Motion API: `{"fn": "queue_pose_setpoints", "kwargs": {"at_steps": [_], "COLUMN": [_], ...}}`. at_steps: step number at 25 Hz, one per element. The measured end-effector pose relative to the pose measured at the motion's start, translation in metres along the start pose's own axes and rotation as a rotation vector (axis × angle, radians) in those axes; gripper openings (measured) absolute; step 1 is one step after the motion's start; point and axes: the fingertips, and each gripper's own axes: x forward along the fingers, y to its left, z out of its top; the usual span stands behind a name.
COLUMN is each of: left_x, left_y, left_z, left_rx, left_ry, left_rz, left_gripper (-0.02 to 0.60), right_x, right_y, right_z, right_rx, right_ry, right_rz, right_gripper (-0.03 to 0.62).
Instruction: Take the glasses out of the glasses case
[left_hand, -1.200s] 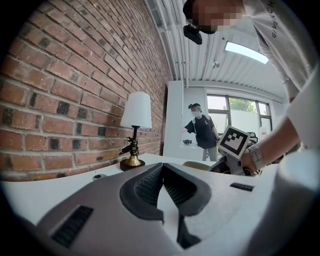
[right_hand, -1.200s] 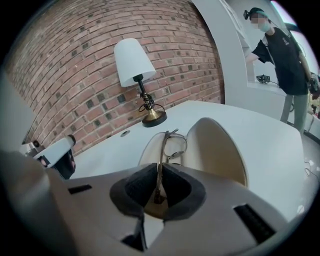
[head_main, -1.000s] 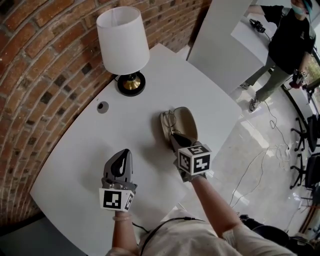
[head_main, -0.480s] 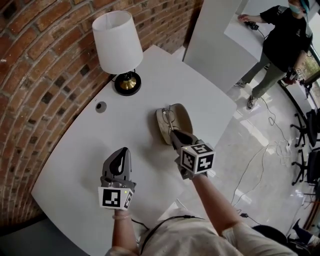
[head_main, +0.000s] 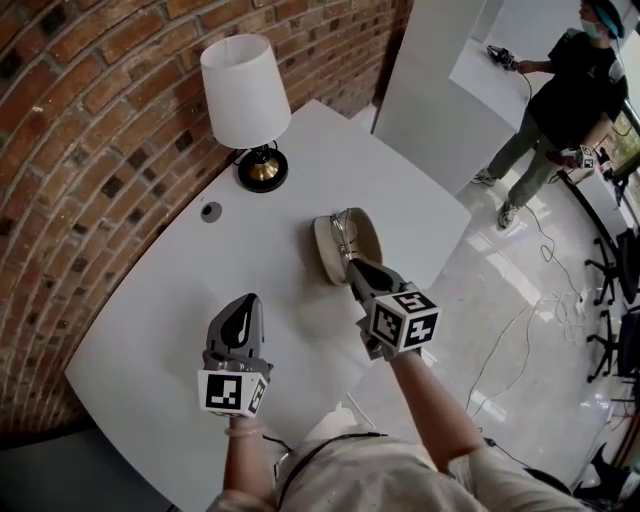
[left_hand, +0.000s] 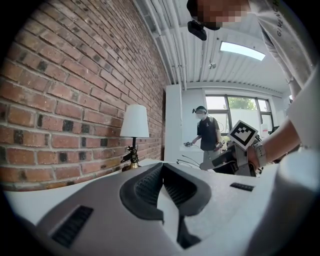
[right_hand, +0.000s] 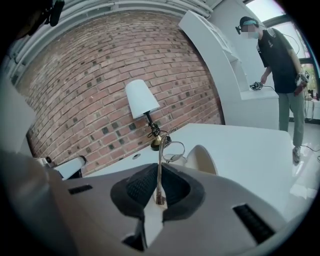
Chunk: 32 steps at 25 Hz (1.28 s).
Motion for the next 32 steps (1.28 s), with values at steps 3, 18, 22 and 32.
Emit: {"fn": "queue_pose_setpoints", "kwargs": {"at_steps": [3,18,22,32], "left_x": [-0.007,-0.049,-0.059,-0.092], "left_y": [-0.001,-0.020,-0.026,-0.045], "left_z": [0.004,0.016,0.019,0.024], "left_rx": [-0.008,-0.011,-0.014,-0.012], "left_ry": [-0.010,-0.036,-0.038,-0.048], "left_rz": [0.019,0.064,0.068,0.084], "left_gripper": [0.005,0.005,0.005,0.005], "right_x": [-0.011,-0.070,-0.085,-0.127], "right_y": [0.005,0.023,0.030,0.045], "right_z": [0.004,0.015,0.017,0.014], "right_rx": [-0.010,-0.056,-0.068,-0.077], "right_ry": [-0.021,-0.114,-0.141,-0.192], "right_rz": [0.020,0.090,0.107,0.141], "right_gripper": [0.029,0.028,0.028,0.028]}}
